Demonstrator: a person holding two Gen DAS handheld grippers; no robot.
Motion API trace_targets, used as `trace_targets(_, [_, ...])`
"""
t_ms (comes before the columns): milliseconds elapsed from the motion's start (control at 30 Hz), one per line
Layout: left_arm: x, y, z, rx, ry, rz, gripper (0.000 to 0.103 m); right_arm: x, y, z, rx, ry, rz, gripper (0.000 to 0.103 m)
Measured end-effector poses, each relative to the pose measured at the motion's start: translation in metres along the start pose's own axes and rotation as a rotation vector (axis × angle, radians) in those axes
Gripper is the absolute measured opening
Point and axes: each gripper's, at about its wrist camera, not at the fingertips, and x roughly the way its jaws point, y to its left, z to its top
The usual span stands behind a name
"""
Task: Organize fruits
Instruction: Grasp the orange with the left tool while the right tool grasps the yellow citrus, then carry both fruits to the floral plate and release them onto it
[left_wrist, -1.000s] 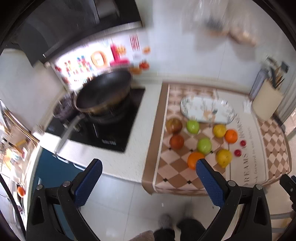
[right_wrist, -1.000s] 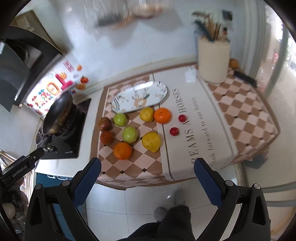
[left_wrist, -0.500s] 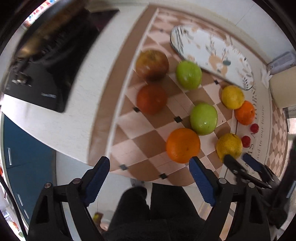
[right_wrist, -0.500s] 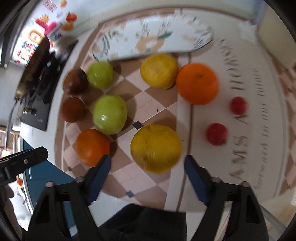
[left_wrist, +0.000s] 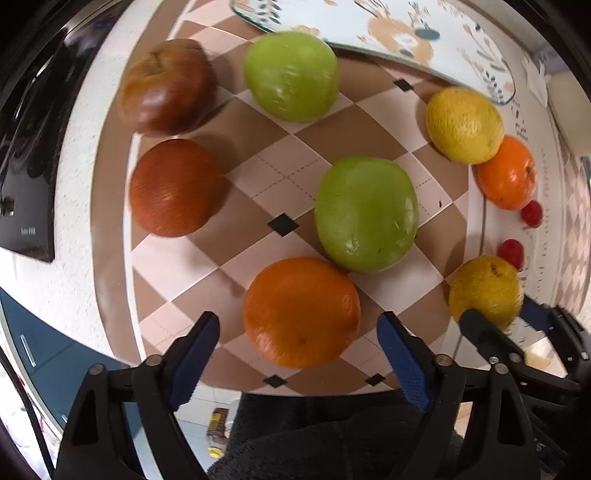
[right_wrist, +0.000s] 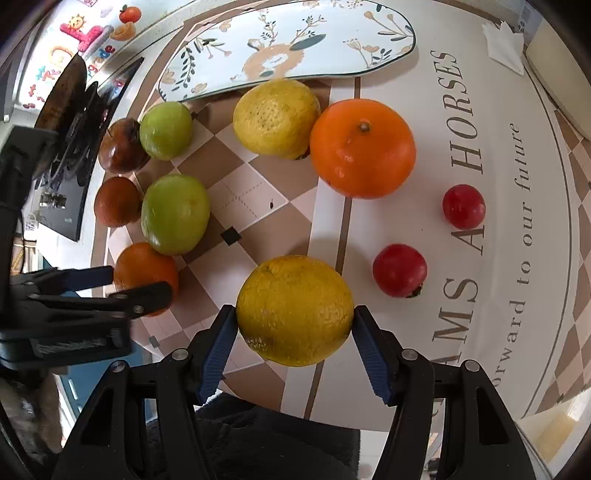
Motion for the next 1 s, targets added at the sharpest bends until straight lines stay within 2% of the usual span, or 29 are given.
trace_targets(33, [0.003, -0.002, 0.001, 0.006, 0.006, 0.001, 0.064, 0.0, -0.001, 0.002, 0.009, -0.001, 0.009, 0.067])
trace_targets(367, [0.019, -0.006, 0.007, 0.041, -0.005, 0.036, 0.063, 0.002, -0.009, 0.011, 0.022, 0.028, 0.046, 0.067])
trace_targets(567, [0.016, -0.001, 0.001, 0.015, -0.024, 0.005, 0.062, 0.004, -0.006, 0.011, 0.018, 0.033, 0.041, 0.066])
trace_targets(667, [-0.001, 0.005, -0.006, 0.013, -0.052, -0.008, 0.062, -0.001, -0.005, 0.013, 0.028, 0.026, 0.056, 0.066])
trace_targets(800, [-0.045, 0.003, -0.007, 0.005, -0.117, -0.05, 0.062, -0.033, -0.002, 0.022, 0.042, -0.022, 0.13, 0.066])
trace_targets(900, [-0.078, 0.004, 0.009, -0.011, -0.17, -0.094, 0.062, -0.067, -0.002, 0.044, 0.05, -0.103, 0.169, 0.066])
trace_targets(1000, [-0.106, -0.001, 0.04, -0.022, -0.207, -0.134, 0.062, -0.093, -0.004, 0.081, 0.044, -0.185, 0.167, 0.066])
